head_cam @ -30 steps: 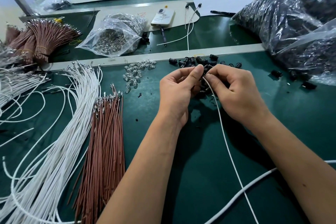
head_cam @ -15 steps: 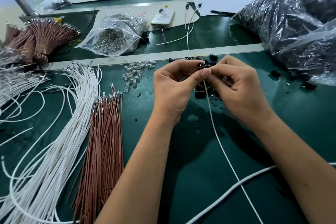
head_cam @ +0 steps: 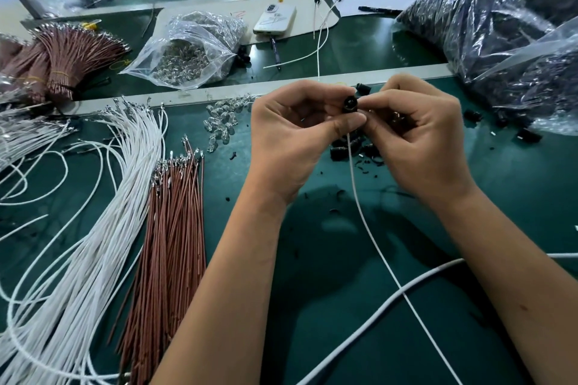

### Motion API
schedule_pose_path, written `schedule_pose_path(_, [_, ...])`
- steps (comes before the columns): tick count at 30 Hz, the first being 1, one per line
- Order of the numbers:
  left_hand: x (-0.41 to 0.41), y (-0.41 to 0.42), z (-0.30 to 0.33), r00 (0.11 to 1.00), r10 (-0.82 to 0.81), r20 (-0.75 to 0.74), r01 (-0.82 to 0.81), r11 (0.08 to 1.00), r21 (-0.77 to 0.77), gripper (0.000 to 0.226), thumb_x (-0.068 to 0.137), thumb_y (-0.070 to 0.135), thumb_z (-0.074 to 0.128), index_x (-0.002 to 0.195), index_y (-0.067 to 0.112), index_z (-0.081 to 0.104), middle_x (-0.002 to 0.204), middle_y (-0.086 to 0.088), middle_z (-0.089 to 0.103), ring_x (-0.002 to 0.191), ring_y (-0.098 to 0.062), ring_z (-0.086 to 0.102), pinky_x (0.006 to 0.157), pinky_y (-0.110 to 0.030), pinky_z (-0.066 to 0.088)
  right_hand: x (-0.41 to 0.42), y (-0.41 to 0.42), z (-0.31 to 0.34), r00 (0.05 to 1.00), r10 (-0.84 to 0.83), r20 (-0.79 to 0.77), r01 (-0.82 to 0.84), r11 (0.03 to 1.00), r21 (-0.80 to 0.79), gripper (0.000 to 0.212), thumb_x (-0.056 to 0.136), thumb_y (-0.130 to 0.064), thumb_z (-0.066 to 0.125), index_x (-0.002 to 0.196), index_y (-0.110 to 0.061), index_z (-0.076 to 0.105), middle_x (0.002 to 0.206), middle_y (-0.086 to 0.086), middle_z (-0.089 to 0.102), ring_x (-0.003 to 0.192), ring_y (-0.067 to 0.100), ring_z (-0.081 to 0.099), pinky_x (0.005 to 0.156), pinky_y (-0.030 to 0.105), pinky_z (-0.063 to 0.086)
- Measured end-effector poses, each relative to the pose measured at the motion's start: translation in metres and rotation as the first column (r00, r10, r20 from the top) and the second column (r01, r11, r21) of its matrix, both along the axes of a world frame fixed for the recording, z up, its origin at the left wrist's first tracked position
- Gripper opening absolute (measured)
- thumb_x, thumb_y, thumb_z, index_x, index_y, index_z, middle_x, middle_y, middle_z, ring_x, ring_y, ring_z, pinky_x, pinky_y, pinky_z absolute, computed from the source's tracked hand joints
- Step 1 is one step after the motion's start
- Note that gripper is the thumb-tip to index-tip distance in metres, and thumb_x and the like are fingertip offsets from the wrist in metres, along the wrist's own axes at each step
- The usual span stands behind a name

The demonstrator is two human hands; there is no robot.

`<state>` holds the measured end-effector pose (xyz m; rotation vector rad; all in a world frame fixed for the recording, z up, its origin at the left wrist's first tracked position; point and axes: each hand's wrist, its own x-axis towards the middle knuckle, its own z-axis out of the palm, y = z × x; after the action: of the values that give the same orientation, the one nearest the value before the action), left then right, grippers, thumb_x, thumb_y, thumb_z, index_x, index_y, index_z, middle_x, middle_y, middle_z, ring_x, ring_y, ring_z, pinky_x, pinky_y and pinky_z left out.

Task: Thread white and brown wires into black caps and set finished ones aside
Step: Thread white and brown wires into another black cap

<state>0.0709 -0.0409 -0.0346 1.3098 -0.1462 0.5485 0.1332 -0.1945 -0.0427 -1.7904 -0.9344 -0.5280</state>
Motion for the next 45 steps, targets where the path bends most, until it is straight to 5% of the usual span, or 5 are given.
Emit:
schedule_pose_path(18, [-0.006,0.001,0.009,0.995,-0.088,0.048,0.086,0.995,0.045,0.037,0.069,-0.024,0.074,0.093,0.003,0.067,0.087,-0.015,0.064,0.078,-0.022,0.062,0.078,-0.029,0.054,-0.005,-0.003,0.004,0.997,-0.03,0.066,0.028,0.999,0.03,0.008,0.094,-0.008,0.075,0.099,-0.005,0.08,0.078,0.002,0.061,0.071,0.001,0.056,0.066,0.016,0.04])
schedule_pose_path(28, [-0.006,0.001,0.003,0.989,-0.121,0.084,0.119,0.993,0.026,0.039,0.068,-0.026,0.071,0.093,0.003,0.064,0.089,-0.015,0.06,0.078,-0.023,0.058,0.078,-0.028,0.053,-0.011,0.001,0.002,0.994,-0.013,0.108,0.019,0.999,-0.048,0.014,0.096,-0.001,0.07,0.102,-0.003,0.081,0.071,0.011,0.059,0.062,0.021,0.055,0.054,0.034,0.041])
schedule_pose_path(35, [0.001,0.001,-0.009,0.998,-0.013,-0.065,0.011,0.999,-0.04,0.028,0.07,-0.02,0.076,0.084,0.003,0.068,0.077,-0.009,0.069,0.072,-0.017,0.063,0.075,-0.027,0.057,-0.002,0.001,-0.003,0.998,0.025,-0.053,-0.032,0.991,-0.13,0.01,0.095,-0.01,0.075,0.09,-0.005,0.082,0.065,0.006,0.054,0.057,0.019,0.049,0.054,0.028,0.034])
schedule_pose_path(39, [0.005,0.009,-0.013,0.99,0.09,-0.107,-0.079,0.992,0.096,0.024,0.076,-0.008,0.08,0.09,0.01,0.072,0.082,-0.003,0.073,0.075,-0.016,0.067,0.077,-0.028,0.057,0.001,0.0,-0.004,0.963,0.077,-0.259,-0.094,0.994,-0.055,0.009,0.095,-0.021,0.073,0.101,-0.015,0.076,0.062,0.01,0.056,0.055,0.024,0.045,0.053,0.031,0.038])
schedule_pose_path(45, [0.004,0.008,-0.015,0.99,0.137,-0.037,-0.122,0.955,0.27,0.024,0.075,-0.009,0.081,0.092,0.004,0.069,0.084,-0.011,0.074,0.077,-0.018,0.072,0.075,-0.029,0.058,0.0,0.004,-0.004,0.947,0.109,-0.301,-0.113,0.994,0.004,0.019,0.088,-0.027,0.083,0.105,-0.02,0.078,0.057,0.007,0.033,0.055,0.007,0.027,0.052,0.011,0.029])
